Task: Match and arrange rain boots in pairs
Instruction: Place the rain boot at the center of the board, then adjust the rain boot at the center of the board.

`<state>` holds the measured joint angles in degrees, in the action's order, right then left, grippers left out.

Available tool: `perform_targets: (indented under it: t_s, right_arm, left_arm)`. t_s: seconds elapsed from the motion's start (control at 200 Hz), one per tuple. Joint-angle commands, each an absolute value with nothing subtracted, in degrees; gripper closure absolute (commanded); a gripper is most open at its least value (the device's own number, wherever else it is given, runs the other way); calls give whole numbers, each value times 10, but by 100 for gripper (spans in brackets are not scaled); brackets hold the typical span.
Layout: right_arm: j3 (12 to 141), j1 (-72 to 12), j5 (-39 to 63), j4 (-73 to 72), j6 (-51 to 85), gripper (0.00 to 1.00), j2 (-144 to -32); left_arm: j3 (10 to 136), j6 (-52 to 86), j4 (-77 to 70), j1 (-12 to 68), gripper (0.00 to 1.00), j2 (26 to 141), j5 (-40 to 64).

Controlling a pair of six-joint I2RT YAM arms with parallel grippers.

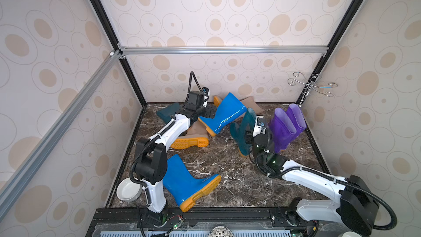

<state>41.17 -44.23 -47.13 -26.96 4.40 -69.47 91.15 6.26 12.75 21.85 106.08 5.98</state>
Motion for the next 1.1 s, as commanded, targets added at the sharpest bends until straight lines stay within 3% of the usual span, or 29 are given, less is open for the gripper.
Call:
perform_targets:
  t_s: [0.0, 0.185, 0.53, 1.095]
  right_arm:
    - [440, -445, -447, -236, 7, 25, -674]
    - [480, -444, -401, -189, -6, 22, -688]
    - [587, -443, -391, -40, 6, 21, -695]
    - [658, -444, -367, 61, 31, 21, -735]
  left_arm:
    - [967, 72, 151, 215, 0, 1064, 13]
    - [1089, 84, 243, 192, 0, 1137, -81]
    - [1468, 102, 473, 136, 0, 1427, -173]
    - [1395, 149, 457, 83, 0, 1501, -168]
